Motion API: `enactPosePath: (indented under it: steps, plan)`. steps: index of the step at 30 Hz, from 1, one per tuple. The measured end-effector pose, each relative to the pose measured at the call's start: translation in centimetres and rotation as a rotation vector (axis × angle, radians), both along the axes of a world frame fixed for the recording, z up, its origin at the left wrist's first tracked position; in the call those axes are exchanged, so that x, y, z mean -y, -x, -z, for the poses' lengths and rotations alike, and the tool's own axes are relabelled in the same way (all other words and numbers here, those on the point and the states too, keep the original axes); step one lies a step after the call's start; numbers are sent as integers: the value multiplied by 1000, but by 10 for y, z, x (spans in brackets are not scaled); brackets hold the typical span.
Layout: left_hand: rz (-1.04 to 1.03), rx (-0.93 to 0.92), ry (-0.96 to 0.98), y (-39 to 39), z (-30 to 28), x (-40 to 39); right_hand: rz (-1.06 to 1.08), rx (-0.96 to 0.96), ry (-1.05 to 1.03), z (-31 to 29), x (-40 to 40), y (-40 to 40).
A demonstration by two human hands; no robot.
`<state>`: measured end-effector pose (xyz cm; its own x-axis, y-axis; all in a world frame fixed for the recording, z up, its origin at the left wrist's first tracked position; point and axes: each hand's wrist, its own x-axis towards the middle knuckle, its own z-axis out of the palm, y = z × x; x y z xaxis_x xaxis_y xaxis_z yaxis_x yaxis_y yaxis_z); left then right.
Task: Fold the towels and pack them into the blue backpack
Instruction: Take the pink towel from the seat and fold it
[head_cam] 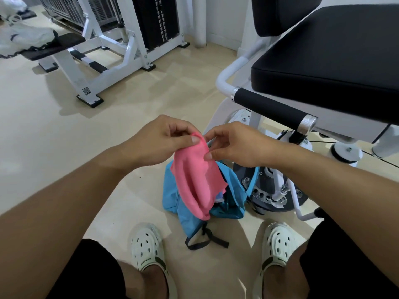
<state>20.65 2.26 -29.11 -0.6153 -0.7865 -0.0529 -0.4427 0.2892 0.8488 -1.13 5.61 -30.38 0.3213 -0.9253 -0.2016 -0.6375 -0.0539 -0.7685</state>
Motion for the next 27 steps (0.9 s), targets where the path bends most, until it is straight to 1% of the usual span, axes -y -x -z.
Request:
enactPosePath:
  steps: [6, 13, 19, 21, 27]
  plan:
    - [3, -12, 52, -6, 0, 3, -9, -4, -13, 3, 2, -2]
    - [-17, 55, 194, -9, 0, 5, -26, 26, -59, 3, 0, -3]
    - [-31, 35, 131, -11, -6, 3, -15, 107, -134, 1, -3, -2]
    - [-44, 37, 118, -11, -8, 2, -13, 113, -127, 2, -2, -2]
    - [-109, 124, 133, -15, -19, 2, 27, 120, -94, 2, 2, -4]
